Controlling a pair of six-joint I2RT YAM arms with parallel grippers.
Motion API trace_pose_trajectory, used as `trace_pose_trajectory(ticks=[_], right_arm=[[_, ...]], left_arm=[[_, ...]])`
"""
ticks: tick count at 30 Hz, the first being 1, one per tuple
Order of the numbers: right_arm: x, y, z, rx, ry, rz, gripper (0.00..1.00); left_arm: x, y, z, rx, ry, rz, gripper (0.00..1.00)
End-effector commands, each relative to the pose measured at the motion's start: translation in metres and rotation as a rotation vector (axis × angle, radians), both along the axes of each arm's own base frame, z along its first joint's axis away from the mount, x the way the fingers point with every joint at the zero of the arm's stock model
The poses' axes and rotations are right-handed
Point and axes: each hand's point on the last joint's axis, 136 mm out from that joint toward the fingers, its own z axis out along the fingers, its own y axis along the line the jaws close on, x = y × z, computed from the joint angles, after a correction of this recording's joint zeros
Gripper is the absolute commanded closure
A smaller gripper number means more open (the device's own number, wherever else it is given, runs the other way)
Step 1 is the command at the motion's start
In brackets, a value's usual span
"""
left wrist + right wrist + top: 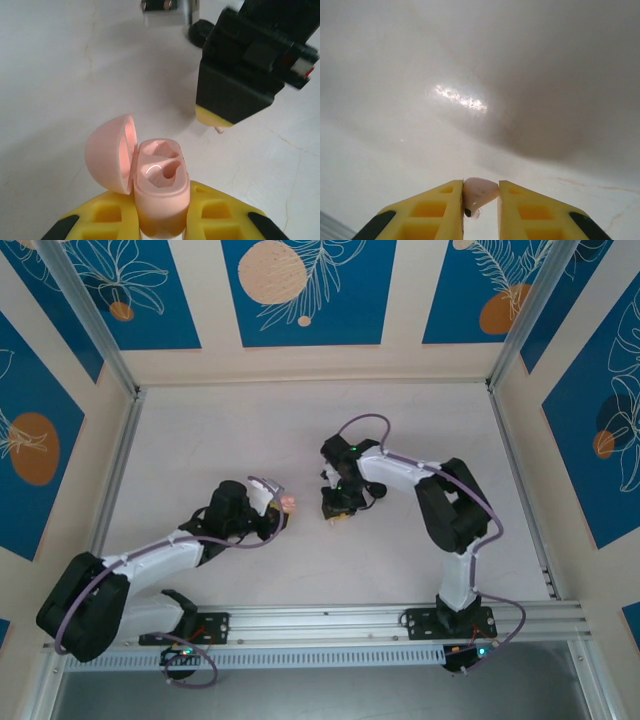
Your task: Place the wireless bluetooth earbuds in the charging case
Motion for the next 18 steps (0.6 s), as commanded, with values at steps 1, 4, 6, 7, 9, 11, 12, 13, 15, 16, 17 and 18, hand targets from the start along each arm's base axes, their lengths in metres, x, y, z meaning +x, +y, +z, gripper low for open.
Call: trace_pose_trajectory(ticks=[1,4,6,7,9,11,12,13,15,16,17,18], right_arm=[[0.022,0.013,0.036,0.225,-0.079,-0.115,0.79],[0.03,0.009,0.054,0.309,-0.148,-0.15,0.79],[0.034,0.006,0.064,0.342,-0.194,-0.163,0.79],[0.035,0.005,0.07,0.357,-0.221,-0.17,0.79],[0.037,0.003,0.082,0.394,-0.272,-0.186,0.79],[0.035,0.004,0.095,0.434,-0.329,-0.191,0.79],[0.034,0.004,0.102,0.45,-0.363,-0.192,0.79],[0.034,0.003,0.106,0.455,-0.394,-0.197,0.79],[0.033,0.0,0.116,0.463,-0.45,-0.205,0.79],[0.033,-0.003,0.12,0.464,-0.472,-0.212,0.79],[0.032,-0.004,0.123,0.465,-0.491,-0.217,0.79],[0.032,-0.005,0.126,0.469,-0.509,-0.224,0.79]], left_arm=[[0.002,-0.017,0.023,-0.101,-0.099,-0.093,0.89],[0.004,-0.026,0.028,-0.129,-0.145,-0.137,0.89],[0.005,-0.032,0.03,-0.158,-0.17,-0.166,0.89],[0.006,-0.036,0.032,-0.174,-0.179,-0.181,0.89],[0.005,-0.044,0.035,-0.206,-0.195,-0.223,0.9],[0.006,-0.051,0.039,-0.235,-0.21,-0.242,0.9],[0.007,-0.053,0.04,-0.245,-0.215,-0.247,0.9],[0.007,-0.055,0.042,-0.252,-0.222,-0.256,0.9],[0.009,-0.058,0.046,-0.263,-0.24,-0.262,0.9],[0.01,-0.059,0.049,-0.269,-0.253,-0.265,0.9],[0.01,-0.06,0.05,-0.273,-0.264,-0.267,0.9],[0.01,-0.061,0.054,-0.28,-0.278,-0.271,0.9]])
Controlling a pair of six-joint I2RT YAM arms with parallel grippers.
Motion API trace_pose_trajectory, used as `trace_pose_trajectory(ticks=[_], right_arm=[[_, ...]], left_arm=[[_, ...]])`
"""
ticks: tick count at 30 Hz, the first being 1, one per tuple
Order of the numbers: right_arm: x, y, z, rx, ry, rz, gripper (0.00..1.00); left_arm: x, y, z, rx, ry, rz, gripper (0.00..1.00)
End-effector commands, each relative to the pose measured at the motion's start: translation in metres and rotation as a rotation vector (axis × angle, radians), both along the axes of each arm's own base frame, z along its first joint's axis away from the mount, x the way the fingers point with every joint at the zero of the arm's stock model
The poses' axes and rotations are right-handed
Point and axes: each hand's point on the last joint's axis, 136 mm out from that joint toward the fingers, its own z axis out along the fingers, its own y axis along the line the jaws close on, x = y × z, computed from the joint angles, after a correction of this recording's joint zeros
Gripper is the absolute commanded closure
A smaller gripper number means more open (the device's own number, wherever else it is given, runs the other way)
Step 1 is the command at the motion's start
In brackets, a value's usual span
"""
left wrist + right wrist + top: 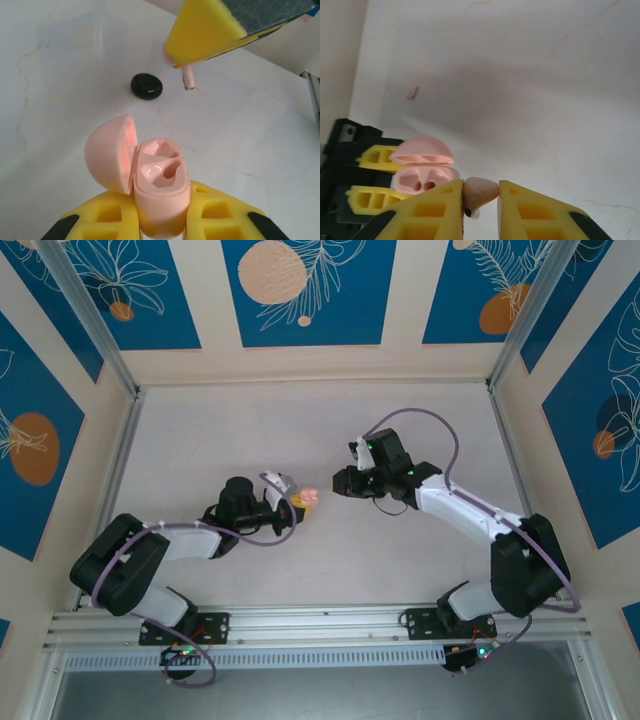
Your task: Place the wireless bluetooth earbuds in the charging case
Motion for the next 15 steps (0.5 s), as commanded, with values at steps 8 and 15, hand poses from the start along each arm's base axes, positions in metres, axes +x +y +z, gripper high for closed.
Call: trace_pose_trajectory(ticks=[8,15], right_arm=[[0.0,0.01,0.034,0.089,-0.142,-0.07,0.79],[-0.003,0.017,0.036,0.077,-0.171,-0.075,0.79]], left_arm=[[0.004,-0.017,0.042,-0.096,-0.179,-0.047,0.9],[0.007,-0.016,0.044,-0.085,-0.203,-0.032,0.9]])
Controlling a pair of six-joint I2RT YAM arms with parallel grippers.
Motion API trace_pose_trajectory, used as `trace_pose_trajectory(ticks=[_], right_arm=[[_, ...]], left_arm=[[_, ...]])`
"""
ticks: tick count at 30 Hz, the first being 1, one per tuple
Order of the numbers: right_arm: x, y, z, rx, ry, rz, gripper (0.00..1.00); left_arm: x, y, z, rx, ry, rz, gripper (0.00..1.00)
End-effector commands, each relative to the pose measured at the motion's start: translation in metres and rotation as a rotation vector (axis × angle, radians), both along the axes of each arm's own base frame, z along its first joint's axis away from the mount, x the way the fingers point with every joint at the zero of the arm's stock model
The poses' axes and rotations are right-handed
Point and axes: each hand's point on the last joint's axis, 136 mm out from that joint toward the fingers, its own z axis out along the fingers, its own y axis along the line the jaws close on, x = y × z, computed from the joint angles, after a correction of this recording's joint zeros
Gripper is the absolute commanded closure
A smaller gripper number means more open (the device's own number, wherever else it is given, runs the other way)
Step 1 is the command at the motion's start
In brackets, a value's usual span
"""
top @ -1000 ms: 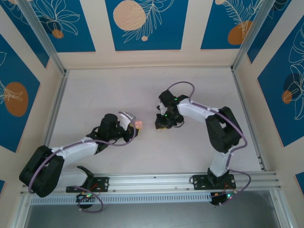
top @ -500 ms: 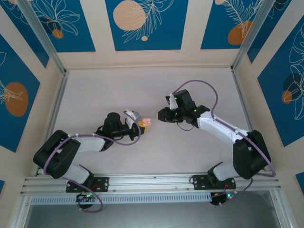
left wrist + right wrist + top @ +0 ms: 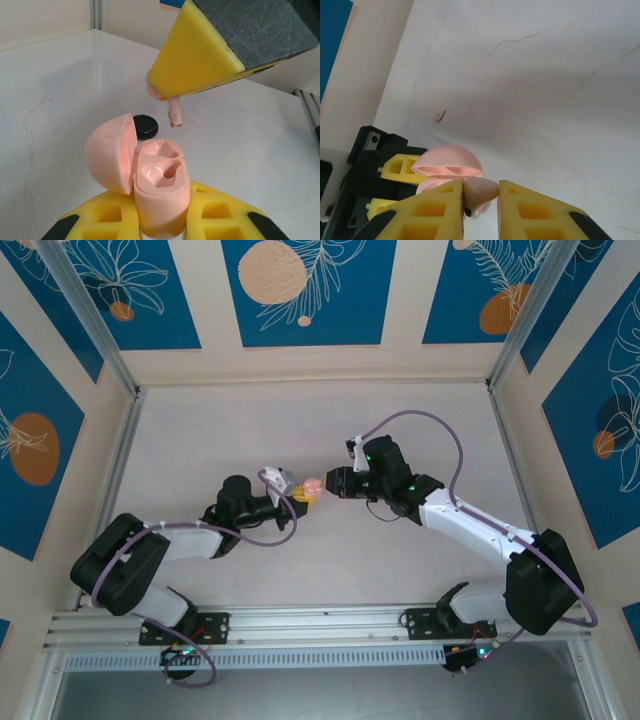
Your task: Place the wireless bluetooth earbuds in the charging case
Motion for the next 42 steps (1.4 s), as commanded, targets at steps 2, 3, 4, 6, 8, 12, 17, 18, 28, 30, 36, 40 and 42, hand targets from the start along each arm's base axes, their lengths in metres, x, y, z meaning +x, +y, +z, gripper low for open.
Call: trace_pose_trajectory(ticks=[2,3,4,6,8,12,17,18,28,30,36,40,42], right_arm=[[0.003,0.001,0.01,0.017,-0.046,-0.033,0.79],[0.002,0.001,0.009,0.015,-0.045,-0.031,0.79],[0.003,0.002,0.01,0.015,-0.049,-0.032,0.79],[0.002,0.005,0.012,0.021,-0.055,-0.025,0.79],[0.001,0.008,0.013,0.023,-0.061,-0.021,0.79],[0.0,0.012,0.013,0.019,-0.065,-0.012,0.79],[-0.001,0.019,0.012,0.013,-0.07,0.0,0.79],[-0.001,0.02,0.011,0.008,-0.071,0.0,0.79],[0.004,0.021,0.012,-0.006,-0.1,-0.027,0.8],[0.004,0.02,0.015,0.0,-0.111,-0.032,0.8],[0.005,0.013,0.028,0.001,-0.155,-0.056,0.8],[0.007,0.012,0.026,0.0,-0.156,-0.063,0.8],[0.008,0.015,0.025,0.005,-0.152,-0.061,0.8]], left_arm=[[0.004,-0.006,0.016,-0.022,-0.073,-0.009,0.9],[0.005,-0.006,0.017,-0.021,-0.074,-0.005,0.9],[0.005,-0.006,0.017,-0.019,-0.074,-0.003,0.9],[0.006,-0.006,0.017,-0.014,-0.074,0.002,0.9],[0.006,-0.005,0.017,-0.01,-0.075,0.007,0.9],[0.007,-0.005,0.02,-0.012,-0.076,0.012,0.9],[0.008,-0.005,0.023,-0.019,-0.076,0.018,0.9],[0.008,-0.005,0.024,-0.02,-0.077,0.017,0.9],[0.005,-0.006,0.028,-0.028,-0.085,0.006,0.9],[0.005,-0.006,0.027,-0.022,-0.084,0.008,0.9],[0.004,-0.006,0.022,-0.003,-0.07,0.008,0.9],[0.003,-0.008,0.023,-0.007,-0.069,0.007,0.9],[0.003,-0.008,0.026,-0.016,-0.068,0.01,0.9]])
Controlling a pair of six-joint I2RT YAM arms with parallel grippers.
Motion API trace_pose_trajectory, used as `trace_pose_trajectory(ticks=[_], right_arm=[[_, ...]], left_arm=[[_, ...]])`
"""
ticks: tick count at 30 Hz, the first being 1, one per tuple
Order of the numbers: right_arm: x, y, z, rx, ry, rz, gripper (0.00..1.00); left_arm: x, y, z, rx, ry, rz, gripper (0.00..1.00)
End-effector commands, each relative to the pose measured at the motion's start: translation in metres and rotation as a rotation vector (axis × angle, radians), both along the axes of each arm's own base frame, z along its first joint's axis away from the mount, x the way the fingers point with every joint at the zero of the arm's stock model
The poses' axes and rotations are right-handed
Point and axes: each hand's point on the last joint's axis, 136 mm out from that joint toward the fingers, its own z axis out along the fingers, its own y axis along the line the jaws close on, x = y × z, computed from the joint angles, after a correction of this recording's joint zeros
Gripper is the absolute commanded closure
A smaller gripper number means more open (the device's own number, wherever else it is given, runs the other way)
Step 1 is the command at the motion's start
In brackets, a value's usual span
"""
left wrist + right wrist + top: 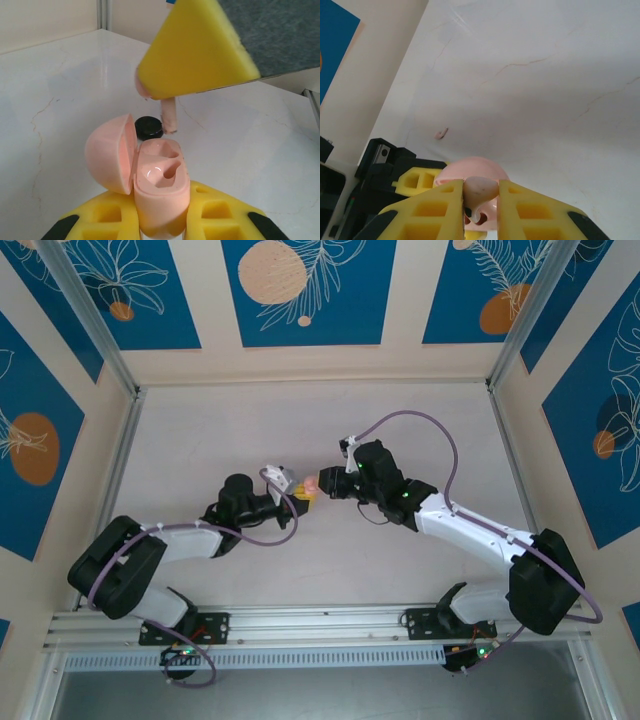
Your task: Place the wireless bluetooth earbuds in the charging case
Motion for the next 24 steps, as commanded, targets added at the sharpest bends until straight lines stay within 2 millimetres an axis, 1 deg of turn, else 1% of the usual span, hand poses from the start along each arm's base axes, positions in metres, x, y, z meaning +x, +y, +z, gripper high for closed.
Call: trace_pose_trajectory(ticks=[1,9,17,24], right_arm=[[0.005,0.002,0.011,0.017,-0.04,-0.012,0.8],[0.003,0.004,0.003,0.003,-0.027,-0.004,0.8],[0.001,0.004,-0.004,-0.034,-0.033,-0.012,0.81],[-0.003,0.009,-0.004,-0.046,-0.042,0.014,0.8]], left_arm=[[0.001,-0.006,0.023,-0.035,-0.062,-0.014,0.9],[0.006,-0.006,0.031,-0.079,-0.053,0.02,0.9],[0.01,-0.008,0.044,-0.141,-0.061,0.029,0.9],[0.013,-0.006,0.048,-0.155,-0.066,0.049,0.9]])
